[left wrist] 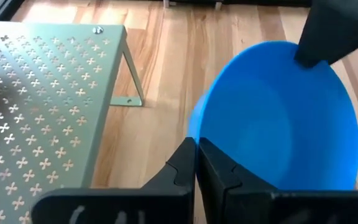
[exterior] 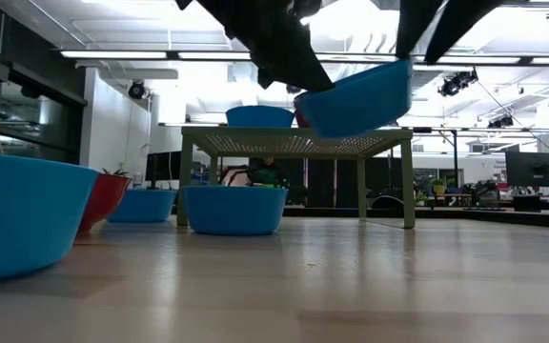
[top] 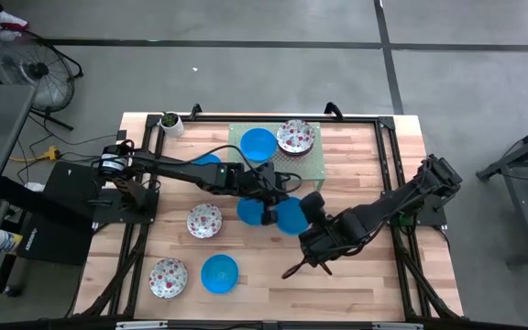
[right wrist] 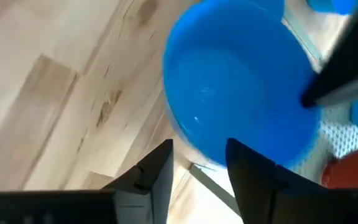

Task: Pick & Place Mini bowls
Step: Stack the blue bowl on top of the blue bowl on the shelf

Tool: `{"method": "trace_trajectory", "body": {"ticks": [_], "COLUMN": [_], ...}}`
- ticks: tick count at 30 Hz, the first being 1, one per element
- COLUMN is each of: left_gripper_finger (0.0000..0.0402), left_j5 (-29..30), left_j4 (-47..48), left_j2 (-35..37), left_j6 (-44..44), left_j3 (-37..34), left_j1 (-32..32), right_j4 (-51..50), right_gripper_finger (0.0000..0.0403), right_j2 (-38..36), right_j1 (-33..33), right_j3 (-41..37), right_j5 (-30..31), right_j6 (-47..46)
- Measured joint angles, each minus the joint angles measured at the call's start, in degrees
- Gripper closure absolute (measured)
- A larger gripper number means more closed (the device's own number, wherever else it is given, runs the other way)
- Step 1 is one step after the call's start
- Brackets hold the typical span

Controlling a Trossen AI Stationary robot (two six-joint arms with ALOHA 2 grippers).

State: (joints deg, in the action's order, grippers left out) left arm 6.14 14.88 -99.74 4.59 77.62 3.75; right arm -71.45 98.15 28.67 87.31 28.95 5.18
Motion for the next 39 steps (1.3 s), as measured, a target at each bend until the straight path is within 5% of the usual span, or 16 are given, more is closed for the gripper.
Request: {"method": "trace_trajectory", "body": {"ticks": [7, 17, 28, 39], "left_gripper_finger": [0.0401, 0.0401, 0.0401, 0.0401], "left_j5": [-2.56, -3.3, 4.97, -1.38], "left_j4": [7.01, 32.13, 57.85, 57.56], "left_j2": [0.0, 0.07, 0.2, 0.17], "left_j6": [-0.62, -11.84, -24.32, -25.28], "left_j3": [2.42, 21.34, 40.92, 42.86], "left_j1": [0.0, -0.16, -6.31, -21.66], "right_j4": [-10.08, -18.6, -8.19, 19.65], "right_gripper_finger": [0.0236, 0.0248, 0.0264, 0.0263], "right_j2": [0.0, -3.71, -21.38, -34.22], "right_j1": [0.0, -3.29, -8.03, -8.87], "right_j3": [10.11, 18.68, -5.66, -28.88], "right_j5": [-0.02, 2.39, 10.94, 7.69], "right_j6": [-18.07, -44.9, -59.72, -45.79]}}
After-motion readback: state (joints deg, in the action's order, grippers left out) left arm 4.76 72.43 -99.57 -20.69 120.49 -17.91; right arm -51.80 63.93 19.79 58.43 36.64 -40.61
